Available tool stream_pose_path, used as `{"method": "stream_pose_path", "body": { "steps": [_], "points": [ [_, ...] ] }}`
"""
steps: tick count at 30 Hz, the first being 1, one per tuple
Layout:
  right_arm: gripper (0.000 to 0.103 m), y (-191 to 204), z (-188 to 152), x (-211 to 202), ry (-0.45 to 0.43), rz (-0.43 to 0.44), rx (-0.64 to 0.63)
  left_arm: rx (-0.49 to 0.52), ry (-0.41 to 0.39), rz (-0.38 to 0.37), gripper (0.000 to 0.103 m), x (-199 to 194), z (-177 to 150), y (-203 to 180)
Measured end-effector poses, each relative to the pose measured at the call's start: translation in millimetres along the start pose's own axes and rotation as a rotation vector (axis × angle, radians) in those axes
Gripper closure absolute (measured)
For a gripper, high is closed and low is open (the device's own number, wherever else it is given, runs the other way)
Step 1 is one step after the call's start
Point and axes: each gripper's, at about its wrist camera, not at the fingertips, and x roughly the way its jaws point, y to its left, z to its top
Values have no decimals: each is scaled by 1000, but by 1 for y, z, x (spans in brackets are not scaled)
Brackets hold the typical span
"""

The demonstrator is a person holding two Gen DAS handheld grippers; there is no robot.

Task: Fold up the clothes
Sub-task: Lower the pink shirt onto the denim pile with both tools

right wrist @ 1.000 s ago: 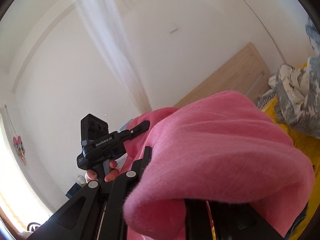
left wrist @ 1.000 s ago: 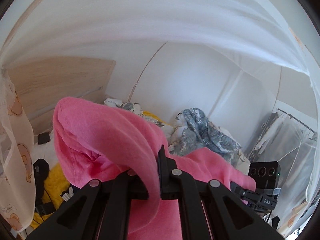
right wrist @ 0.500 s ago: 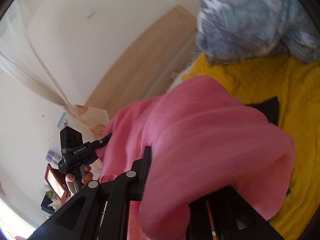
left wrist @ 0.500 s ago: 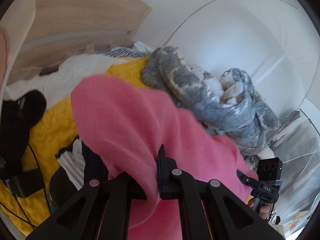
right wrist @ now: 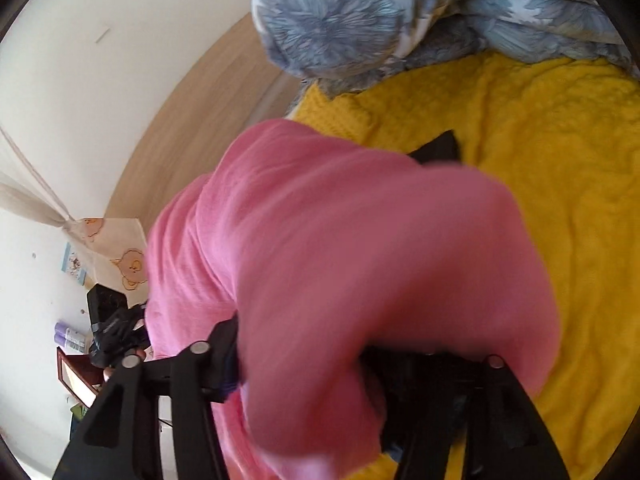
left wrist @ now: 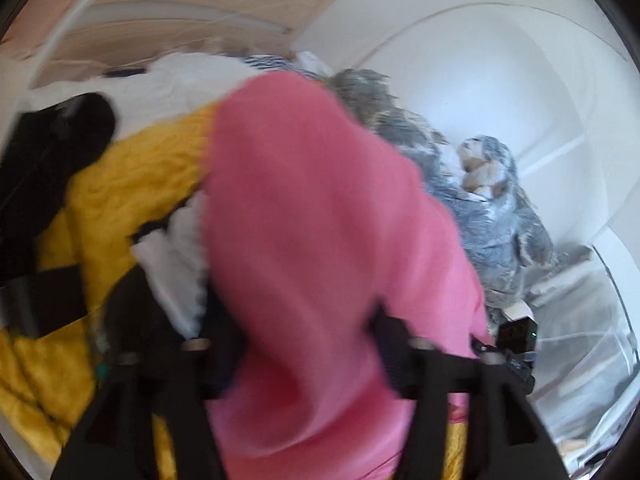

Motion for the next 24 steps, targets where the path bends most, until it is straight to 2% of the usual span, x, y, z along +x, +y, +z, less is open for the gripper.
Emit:
{"method": "stream_pose_path", "body": {
  "steps": [4, 8, 10, 11, 13, 15, 17, 19, 21, 22, 24],
  "points": [
    [43, -11, -11, -24, -13, -71, -12, 4, -72, 97, 32, -33, -6, 16],
    [43, -4, -23, -65, -121, -267, -105, 66, -229, 237, 32, -82, -12, 10],
    [43, 6, -26, -85, -204, -405, -159, 130, -334, 256, 32, -108, -16, -10],
    [43, 14, -26, -93, -239, -427, -185, 172, -376, 247, 32, -118, -18, -24],
    [43, 32, -24, -106, -297, -411, -226, 251, -433, 187, 32, -132, -20, -63],
    [43, 54, -23, -112, -354, -369, -245, 306, -440, 92, 31, -135, -18, -101],
    [34, 82, -22, -104, -411, -320, -285, 370, -405, 20, 30, -121, -11, -135],
    [28, 107, -19, -84, -443, -278, -312, 430, -376, 54, 30, -91, -3, -166],
    [28, 129, -16, -48, -450, -244, -319, 444, -293, 97, 30, -46, 6, -181],
    [28, 136, -15, -25, -440, -263, -331, 442, -254, 144, 30, -24, 8, -179],
    [28, 139, -12, 14, -422, -392, -368, 440, -189, 258, 30, 16, 11, -173]
  ]
}}
